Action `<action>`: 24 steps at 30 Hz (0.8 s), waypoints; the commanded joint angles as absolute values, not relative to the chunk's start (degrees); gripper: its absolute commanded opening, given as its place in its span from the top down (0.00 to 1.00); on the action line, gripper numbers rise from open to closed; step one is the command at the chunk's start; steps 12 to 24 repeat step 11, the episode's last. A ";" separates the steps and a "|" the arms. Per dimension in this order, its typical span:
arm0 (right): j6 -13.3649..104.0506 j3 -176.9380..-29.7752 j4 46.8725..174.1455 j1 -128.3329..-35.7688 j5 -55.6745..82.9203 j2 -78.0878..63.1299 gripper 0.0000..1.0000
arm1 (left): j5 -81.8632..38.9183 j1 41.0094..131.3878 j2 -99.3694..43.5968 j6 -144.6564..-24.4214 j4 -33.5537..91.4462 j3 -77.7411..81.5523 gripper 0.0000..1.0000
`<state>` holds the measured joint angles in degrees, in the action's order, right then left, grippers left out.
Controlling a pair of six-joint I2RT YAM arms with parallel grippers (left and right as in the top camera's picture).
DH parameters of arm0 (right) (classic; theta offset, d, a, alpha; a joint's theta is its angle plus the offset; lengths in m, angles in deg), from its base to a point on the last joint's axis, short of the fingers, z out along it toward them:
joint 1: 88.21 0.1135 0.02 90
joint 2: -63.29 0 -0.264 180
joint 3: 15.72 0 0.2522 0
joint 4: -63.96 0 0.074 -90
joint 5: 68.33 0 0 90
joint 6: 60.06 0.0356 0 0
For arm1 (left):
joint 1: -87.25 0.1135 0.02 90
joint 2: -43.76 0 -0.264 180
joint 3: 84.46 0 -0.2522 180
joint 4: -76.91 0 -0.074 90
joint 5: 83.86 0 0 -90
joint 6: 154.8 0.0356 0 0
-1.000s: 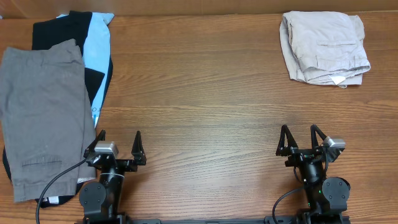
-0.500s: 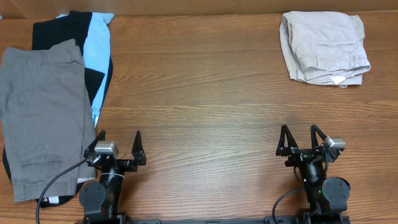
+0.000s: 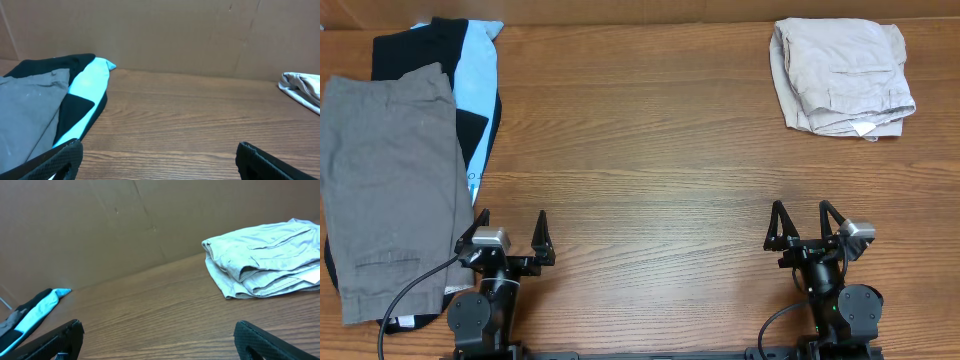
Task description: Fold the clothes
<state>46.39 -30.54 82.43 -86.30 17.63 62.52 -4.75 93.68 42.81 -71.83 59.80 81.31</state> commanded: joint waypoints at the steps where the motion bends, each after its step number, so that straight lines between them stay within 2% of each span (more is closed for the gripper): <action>1: 46.30 -29.93 82.17 -86.02 18.20 63.13 0.00 | -3.97 94.01 43.51 -70.78 59.75 81.51 0.00; 24: 46.30 -29.93 82.17 -86.02 18.18 63.13 0.00 | -3.97 94.01 43.51 -70.78 59.73 81.51 0.01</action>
